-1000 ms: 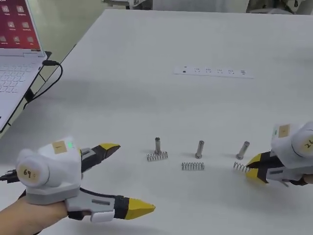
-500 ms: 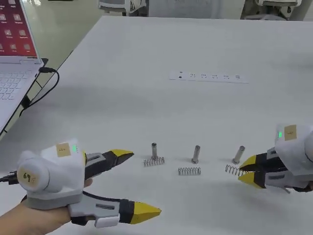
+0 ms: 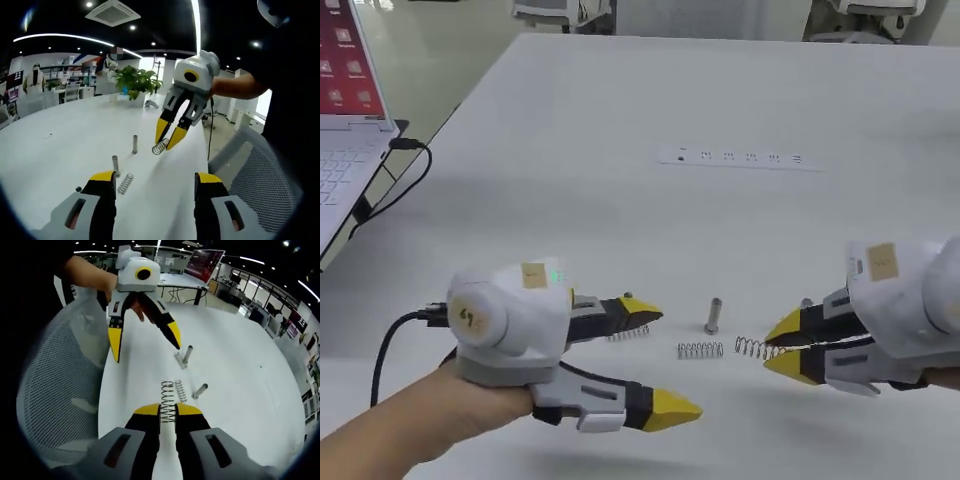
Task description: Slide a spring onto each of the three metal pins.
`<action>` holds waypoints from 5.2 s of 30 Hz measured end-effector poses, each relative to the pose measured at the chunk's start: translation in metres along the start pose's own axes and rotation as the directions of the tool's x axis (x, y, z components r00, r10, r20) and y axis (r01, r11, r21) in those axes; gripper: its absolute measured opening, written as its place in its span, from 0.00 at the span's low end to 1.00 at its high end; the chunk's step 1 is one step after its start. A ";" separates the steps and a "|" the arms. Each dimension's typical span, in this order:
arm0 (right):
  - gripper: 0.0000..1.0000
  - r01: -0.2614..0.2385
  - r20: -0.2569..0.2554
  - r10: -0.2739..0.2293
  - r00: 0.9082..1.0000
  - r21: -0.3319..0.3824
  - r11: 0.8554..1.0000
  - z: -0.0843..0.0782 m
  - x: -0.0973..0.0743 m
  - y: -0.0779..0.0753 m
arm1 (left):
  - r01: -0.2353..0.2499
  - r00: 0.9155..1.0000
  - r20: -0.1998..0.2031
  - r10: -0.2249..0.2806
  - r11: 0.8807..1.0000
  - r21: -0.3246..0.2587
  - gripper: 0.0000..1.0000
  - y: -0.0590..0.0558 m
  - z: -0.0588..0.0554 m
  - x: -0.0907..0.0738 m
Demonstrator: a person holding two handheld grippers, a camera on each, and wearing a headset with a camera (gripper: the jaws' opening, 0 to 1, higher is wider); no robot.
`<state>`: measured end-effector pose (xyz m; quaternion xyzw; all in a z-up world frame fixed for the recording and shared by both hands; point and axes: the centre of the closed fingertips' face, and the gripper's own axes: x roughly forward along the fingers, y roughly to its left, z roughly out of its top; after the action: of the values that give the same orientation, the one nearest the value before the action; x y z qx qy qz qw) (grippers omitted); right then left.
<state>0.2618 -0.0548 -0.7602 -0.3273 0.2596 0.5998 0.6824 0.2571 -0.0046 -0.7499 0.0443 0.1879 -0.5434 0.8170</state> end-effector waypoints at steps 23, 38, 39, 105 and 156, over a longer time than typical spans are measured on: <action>0.08 -0.050 0.026 0.052 0.998 -0.085 0.995 0.018 0.007 0.020 | 0.056 0.998 0.024 -0.056 0.998 0.010 0.23 -0.015 0.009 0.026; 0.08 -0.053 0.026 0.056 0.998 -0.098 0.994 0.020 0.006 0.023 | 0.071 0.997 0.035 -0.072 0.997 0.009 0.12 -0.020 0.011 0.028; 0.08 -0.054 0.026 0.057 0.998 -0.098 0.994 0.020 0.006 0.023 | 0.074 0.997 0.036 -0.074 0.997 0.008 0.11 -0.020 0.011 0.028; 0.08 -0.088 0.092 0.101 0.991 -0.134 0.987 0.028 -0.012 0.034 | 0.139 0.990 -0.004 -0.139 0.990 0.008 0.02 -0.037 -0.005 0.024; 0.10 -0.081 0.381 0.042 0.924 0.088 0.993 0.059 -0.009 0.036 | 0.159 0.987 -0.001 -0.159 0.987 0.013 0.02 -0.044 -0.003 0.030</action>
<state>0.2222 -0.0136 -0.7199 -0.1619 0.1636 0.6587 0.7163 0.2262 -0.0475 -0.7576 0.0345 0.1870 -0.6079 0.7709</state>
